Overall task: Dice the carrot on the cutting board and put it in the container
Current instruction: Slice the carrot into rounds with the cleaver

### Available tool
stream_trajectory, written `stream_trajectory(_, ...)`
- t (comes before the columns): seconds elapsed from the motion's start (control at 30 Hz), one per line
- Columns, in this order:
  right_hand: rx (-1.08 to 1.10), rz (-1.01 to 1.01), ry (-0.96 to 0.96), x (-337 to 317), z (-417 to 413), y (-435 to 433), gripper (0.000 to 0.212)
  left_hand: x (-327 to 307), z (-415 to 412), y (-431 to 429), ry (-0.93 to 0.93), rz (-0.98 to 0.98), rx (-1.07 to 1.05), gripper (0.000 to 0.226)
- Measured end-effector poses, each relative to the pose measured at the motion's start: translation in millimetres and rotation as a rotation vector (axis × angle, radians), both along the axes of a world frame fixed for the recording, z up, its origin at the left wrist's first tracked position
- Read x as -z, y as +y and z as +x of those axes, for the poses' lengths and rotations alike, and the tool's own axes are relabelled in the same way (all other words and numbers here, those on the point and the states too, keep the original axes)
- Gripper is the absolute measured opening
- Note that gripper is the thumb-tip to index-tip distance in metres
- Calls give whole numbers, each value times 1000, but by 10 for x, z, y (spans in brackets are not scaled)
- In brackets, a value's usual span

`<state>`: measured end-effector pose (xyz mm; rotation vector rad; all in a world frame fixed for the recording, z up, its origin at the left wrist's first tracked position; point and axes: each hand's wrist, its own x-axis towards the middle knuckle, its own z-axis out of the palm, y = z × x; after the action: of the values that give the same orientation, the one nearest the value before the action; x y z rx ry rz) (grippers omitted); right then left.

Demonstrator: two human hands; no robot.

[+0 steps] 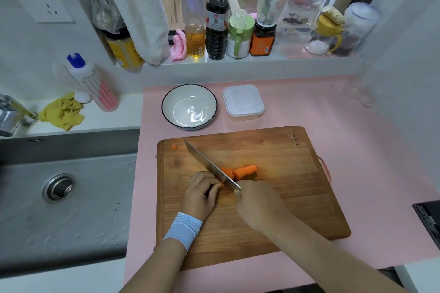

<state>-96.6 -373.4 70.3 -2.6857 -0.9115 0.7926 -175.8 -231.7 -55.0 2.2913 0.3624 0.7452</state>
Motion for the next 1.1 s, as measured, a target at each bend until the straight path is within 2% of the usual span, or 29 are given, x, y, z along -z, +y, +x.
stream_trajectory(0.3,-10,-58,11,-82,22,34,19,28,5,2,9,-18,3,8)
stream_trajectory(0.4,-27,-88,18,-94,24,83,17,34,13,13,-1,-13,1,1)
stream_trajectory(0.57,-39,-122,48,-135,28,95,16,33,4,8,1,-23,-7,9)
stream_trajectory(0.77,-49,-145,82,-232,43,180,10,30,7,11,2,-30,-7,3)
stream_trajectory(0.87,-67,-171,98,-231,45,235,25,28,1,7,6,-39,-2,8)
stream_trajectory(0.97,-27,-178,121,-117,77,213,18,24,6,21,13,-39,3,9)
stream_trajectory(1.1,-9,-163,121,-41,84,202,20,24,10,21,26,-40,3,11)
